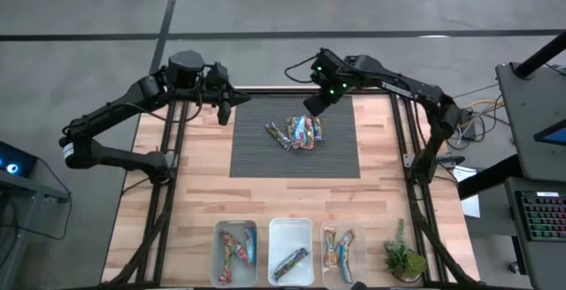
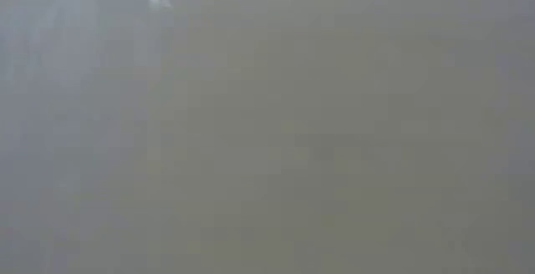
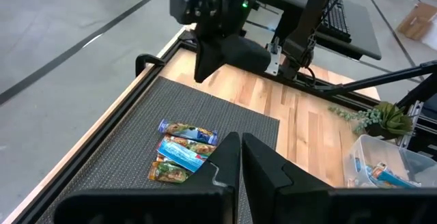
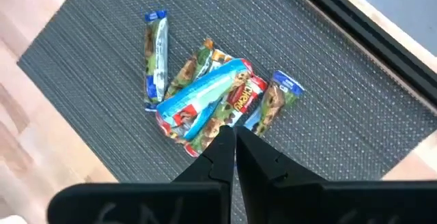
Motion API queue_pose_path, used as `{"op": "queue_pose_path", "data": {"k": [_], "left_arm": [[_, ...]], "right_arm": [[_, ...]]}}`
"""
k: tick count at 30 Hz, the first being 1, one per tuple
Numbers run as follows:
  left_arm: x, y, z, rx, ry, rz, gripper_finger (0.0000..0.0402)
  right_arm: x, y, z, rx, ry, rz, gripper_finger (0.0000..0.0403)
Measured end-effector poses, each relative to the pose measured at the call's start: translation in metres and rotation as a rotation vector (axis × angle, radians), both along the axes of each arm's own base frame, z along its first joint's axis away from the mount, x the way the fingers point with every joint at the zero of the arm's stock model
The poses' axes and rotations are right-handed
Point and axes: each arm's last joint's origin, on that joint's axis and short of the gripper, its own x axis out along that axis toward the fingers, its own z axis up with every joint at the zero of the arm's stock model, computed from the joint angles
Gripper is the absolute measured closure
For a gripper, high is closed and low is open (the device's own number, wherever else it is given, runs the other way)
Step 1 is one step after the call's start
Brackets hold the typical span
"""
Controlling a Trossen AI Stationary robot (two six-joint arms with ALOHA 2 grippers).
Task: Pick and place Granola Bars by type
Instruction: Put the right blue granola bar into the white bin
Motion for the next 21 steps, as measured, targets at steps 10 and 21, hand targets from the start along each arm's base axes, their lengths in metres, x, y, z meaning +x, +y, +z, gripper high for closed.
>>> {"op": "queue_pose_path", "data": {"k": [10, 21], "left_arm": [[0.0, 0.0, 0.0, 0.0, 0.0, 0.0, 0.0402], [0.0, 0.0, 0.0, -0.003, 0.0, 0.001, 0.0402]], "right_arm": [[-0.016, 0.01, -0.027, 0.08, 0.052, -0.118, 0.0394], [-0.011, 0.005, -0.028, 0.038, -0.013, -0.163, 0.0394]]}}
